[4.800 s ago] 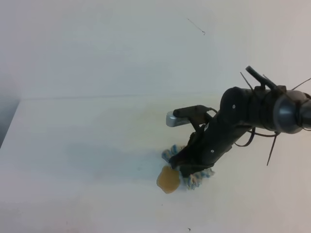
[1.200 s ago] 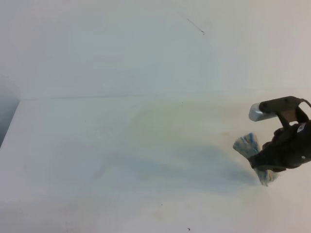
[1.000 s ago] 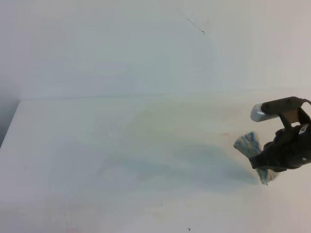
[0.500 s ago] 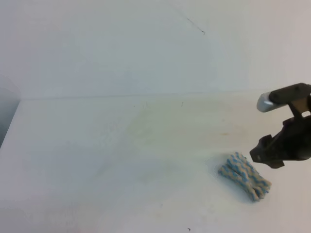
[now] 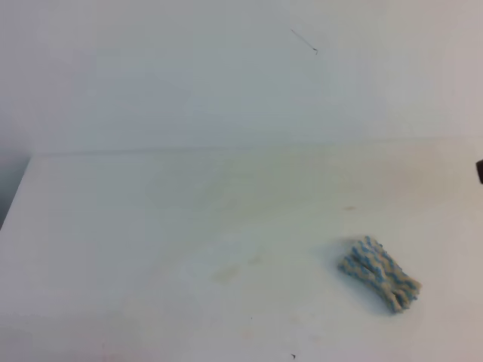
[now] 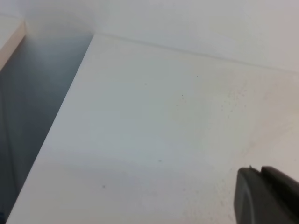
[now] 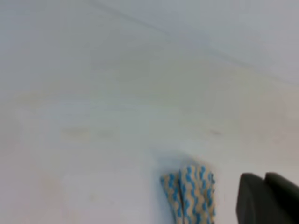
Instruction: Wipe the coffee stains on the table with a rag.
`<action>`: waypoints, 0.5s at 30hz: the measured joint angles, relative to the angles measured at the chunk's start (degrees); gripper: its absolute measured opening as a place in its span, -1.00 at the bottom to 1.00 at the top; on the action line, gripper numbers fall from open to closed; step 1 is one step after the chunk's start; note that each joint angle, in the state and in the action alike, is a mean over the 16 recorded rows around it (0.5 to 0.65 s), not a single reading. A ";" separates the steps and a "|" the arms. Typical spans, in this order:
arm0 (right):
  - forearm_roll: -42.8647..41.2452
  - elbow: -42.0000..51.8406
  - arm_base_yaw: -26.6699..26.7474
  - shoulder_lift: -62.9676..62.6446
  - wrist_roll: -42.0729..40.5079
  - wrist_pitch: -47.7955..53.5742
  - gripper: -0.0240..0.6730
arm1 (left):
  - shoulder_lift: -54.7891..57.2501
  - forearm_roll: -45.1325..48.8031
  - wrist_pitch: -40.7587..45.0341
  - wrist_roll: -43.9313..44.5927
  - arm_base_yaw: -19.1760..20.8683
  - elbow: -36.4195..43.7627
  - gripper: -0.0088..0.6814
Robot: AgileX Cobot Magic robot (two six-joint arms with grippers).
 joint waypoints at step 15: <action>-0.75 0.85 -0.23 -6.54 0.15 0.19 -0.93 | 0.00 0.00 0.23 0.00 0.00 0.00 -0.97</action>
